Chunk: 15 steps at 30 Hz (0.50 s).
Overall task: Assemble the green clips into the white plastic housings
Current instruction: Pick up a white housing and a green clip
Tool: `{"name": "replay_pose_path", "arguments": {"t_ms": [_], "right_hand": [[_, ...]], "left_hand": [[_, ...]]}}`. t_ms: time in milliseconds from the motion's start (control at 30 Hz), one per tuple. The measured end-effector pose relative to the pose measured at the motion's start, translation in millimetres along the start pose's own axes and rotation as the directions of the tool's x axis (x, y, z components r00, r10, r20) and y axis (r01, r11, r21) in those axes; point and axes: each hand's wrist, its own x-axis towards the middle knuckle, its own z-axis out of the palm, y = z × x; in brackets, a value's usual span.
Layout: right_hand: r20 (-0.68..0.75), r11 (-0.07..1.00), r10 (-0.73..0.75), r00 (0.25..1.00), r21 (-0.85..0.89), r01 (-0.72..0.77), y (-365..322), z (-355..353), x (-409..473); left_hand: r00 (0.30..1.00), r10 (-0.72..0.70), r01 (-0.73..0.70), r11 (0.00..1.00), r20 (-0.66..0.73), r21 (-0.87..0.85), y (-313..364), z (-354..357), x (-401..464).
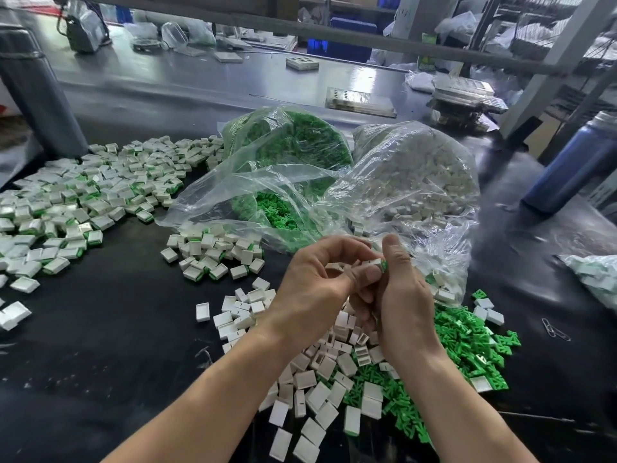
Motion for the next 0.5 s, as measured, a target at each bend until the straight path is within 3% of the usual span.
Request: {"name": "replay_pose_path", "arguments": {"t_ms": [233, 500], "right_hand": [[0.005, 0.996, -0.091, 0.996, 0.02, 0.091, -0.8, 6.2, 2.3], [-0.088, 0.991, -0.125, 0.988, 0.027, 0.128, 6.5, 8.8, 7.4]], "left_hand": [[1.0, 0.008, -0.008, 1.0, -0.023, 0.008, -1.0, 2.6, 1.5], [0.999, 0.021, -0.017, 0.996, -0.05, 0.083, 0.3, 6.7, -1.8]]}}
